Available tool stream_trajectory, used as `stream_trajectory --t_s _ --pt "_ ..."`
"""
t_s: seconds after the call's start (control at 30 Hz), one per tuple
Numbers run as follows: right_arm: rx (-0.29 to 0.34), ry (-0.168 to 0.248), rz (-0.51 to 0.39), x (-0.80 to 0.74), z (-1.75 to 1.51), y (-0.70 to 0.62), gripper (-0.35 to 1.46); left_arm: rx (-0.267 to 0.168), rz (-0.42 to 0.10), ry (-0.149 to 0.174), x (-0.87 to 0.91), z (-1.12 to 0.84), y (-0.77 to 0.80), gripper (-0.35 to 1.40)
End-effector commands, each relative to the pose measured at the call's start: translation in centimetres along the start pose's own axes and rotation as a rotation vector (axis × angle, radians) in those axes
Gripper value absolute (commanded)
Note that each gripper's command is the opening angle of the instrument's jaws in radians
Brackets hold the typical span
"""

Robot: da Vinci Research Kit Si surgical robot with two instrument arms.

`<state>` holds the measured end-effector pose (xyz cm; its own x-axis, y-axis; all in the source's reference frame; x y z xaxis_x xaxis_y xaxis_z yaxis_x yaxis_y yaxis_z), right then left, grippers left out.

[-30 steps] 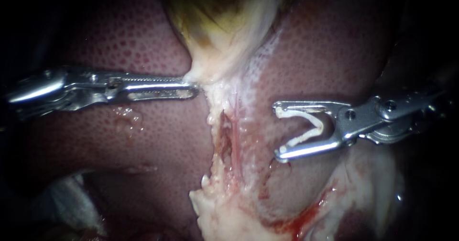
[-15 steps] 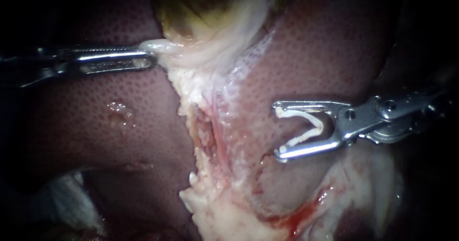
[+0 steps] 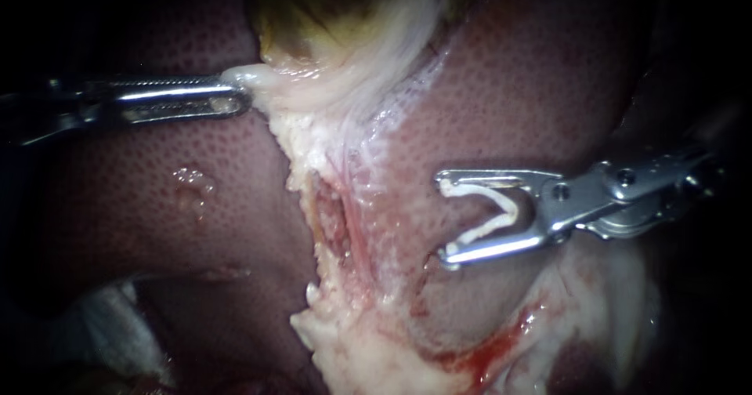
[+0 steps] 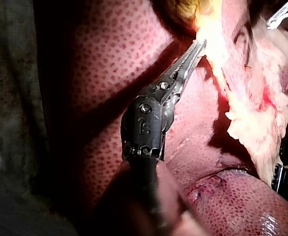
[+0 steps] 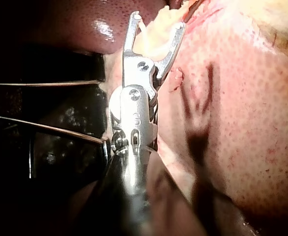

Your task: Clipping first clip left tube

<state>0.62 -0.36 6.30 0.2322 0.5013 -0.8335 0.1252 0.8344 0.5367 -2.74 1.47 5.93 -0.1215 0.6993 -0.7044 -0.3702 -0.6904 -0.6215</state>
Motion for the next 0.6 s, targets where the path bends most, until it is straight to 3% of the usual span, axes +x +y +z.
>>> stream_trajectory --t_s 0.03,0.4,0.6 --pt "-0.001 -0.006 0.006 -0.06 0.08 0.01 0.6 0.0 0.0 0.0 0.0 0.0 0.0 -0.35" --pt "0.019 -0.039 0.062 -0.82 1.0 0.25 0.6 0.003 0.0 0.0 0.0 0.0 0.03 -0.35" --pt "0.027 -0.051 0.07 -1.02 1.31 0.32 0.6 0.005 0.0 0.0 0.01 0.0 0.07 -0.35"
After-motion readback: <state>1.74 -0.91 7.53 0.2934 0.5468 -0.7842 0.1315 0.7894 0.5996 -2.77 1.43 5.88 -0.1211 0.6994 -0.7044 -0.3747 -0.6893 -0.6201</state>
